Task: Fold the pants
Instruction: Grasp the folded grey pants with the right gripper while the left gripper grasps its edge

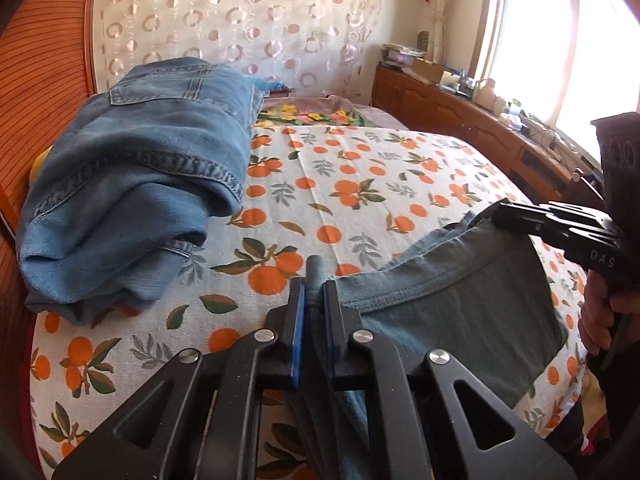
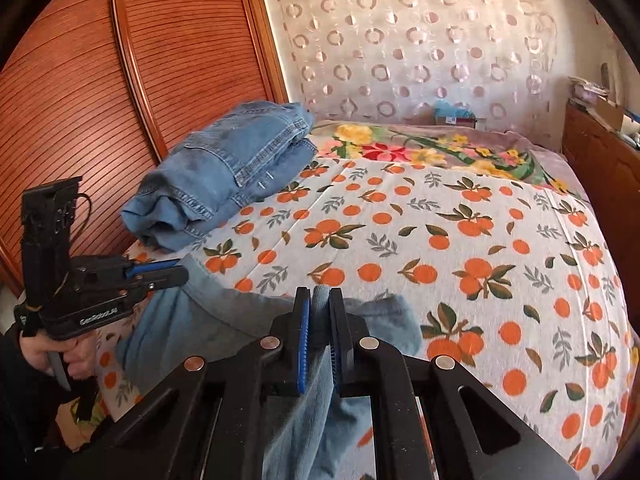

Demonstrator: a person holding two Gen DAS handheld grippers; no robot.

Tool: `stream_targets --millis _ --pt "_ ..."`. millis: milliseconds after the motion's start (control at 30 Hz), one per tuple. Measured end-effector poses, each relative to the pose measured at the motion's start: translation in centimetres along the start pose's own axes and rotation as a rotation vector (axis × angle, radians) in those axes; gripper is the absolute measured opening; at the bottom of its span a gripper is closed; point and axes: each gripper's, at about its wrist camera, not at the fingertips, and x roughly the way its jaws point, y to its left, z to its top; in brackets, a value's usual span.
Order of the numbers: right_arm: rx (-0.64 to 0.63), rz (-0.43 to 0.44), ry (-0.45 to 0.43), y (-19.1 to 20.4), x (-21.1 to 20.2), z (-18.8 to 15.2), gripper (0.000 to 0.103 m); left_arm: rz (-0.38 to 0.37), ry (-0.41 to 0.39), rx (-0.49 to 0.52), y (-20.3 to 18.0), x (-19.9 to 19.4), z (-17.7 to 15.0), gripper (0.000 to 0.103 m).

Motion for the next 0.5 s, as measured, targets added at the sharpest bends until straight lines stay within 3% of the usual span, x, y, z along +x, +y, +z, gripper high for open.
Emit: stream_targets --millis 167,233,333,467,500 --pt "0.007 -0.052 0.045 -0.4 2.2 -0.2 0.009 0.004 0.011 -0.015 0.3 0.0 -0.1 0.016" --pt "0.01 -0.066 0.047 -0.4 2.1 -0.3 0.01 0.011 0.02 -0.021 0.4 -0.2 -0.3 0.028" --pt "0.025 -0.084 0.037 -0.5 1.1 -0.4 0.027 0.016 0.018 -0.002 0.1 -0.8 -0.7 0.046" --pt "0.035 -0.072 0.021 -0.8 -0.4 -1.0 0.054 -0.007 0.027 -0.005 0.0 -1.3 -1.4 0.046" --pt "0.04 -0.057 0.031 -0.9 -0.4 -1.3 0.057 -0.012 0.034 -0.011 0.1 -1.2 -1.6 0.046"
